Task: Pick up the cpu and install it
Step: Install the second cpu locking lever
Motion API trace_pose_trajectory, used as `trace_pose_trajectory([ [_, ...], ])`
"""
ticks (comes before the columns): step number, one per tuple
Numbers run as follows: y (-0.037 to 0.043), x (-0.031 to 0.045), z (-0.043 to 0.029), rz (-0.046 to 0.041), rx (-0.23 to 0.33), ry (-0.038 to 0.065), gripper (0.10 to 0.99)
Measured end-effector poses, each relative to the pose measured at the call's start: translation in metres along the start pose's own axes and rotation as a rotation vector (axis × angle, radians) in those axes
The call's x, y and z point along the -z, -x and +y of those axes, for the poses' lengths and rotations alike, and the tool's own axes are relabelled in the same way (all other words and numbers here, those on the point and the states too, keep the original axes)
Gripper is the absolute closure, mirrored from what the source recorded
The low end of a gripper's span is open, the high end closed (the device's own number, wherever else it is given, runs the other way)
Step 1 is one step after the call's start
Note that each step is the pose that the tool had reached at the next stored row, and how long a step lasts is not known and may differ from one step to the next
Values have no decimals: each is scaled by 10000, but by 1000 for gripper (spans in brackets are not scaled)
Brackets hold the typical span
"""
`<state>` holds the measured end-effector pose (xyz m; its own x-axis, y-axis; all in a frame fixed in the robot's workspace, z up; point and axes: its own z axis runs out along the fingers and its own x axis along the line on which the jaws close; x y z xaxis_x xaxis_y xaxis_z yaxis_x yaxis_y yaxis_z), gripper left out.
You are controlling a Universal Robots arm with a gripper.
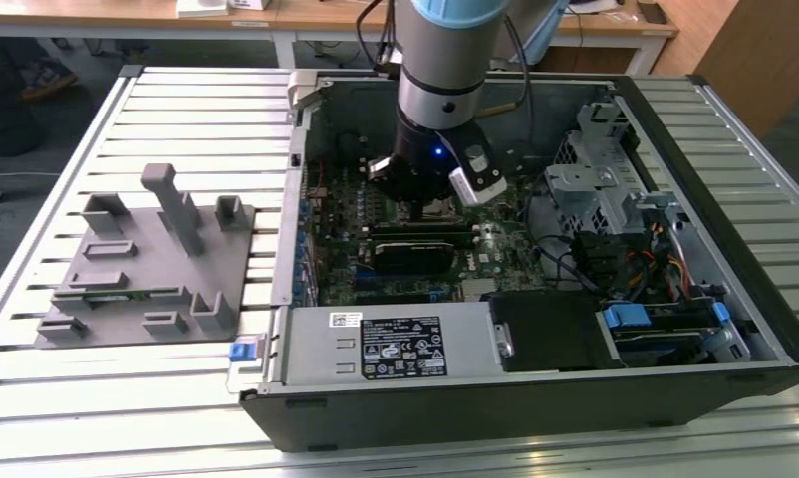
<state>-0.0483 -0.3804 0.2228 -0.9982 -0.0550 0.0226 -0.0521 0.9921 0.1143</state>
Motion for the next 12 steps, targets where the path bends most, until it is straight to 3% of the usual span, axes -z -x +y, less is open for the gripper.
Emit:
trace_pose_trajectory([
  [5,-6,-4,-82,-30,16,589,980],
  [12,-39,-26,-214,-53,30,1035,980],
])
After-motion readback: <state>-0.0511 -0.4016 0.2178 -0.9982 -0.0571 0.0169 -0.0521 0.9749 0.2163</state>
